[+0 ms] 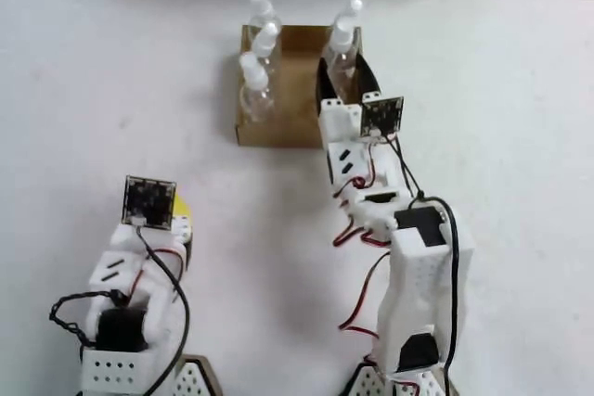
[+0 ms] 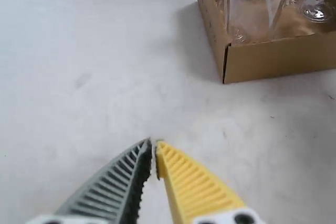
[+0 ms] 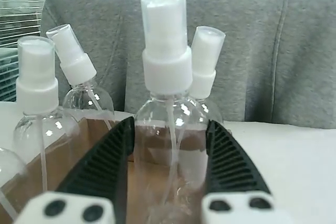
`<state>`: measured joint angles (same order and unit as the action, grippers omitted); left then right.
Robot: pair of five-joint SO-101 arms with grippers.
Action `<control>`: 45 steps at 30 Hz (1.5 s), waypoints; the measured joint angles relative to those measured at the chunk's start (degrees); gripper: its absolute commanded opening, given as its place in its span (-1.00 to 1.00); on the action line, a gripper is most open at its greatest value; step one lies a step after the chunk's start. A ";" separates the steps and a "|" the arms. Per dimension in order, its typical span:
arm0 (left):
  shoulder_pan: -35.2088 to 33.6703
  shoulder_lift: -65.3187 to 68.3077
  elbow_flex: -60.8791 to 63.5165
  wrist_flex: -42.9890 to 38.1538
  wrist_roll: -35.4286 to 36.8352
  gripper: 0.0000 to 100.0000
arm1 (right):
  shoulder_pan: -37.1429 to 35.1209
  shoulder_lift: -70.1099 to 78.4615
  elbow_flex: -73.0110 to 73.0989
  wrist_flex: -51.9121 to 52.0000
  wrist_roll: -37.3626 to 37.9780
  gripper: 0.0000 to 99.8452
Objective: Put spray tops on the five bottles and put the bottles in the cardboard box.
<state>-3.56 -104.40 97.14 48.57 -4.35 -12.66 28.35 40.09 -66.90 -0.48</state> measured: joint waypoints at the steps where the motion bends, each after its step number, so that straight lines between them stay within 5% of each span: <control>1: 0.00 0.00 0.00 0.00 0.00 -0.96 | 0.00 0.00 0.00 0.00 0.00 -0.97; 36: -0.18 0.00 0.00 0.00 0.00 -0.96 | 0.62 3.69 -2.02 3.96 -0.09 -0.95; 45: -0.18 0.00 0.00 0.00 0.00 -0.96 | 0.26 3.69 -2.02 3.96 -0.09 -0.64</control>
<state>-3.74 -104.40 97.14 48.57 -4.35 -12.40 32.04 38.07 -62.95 -0.57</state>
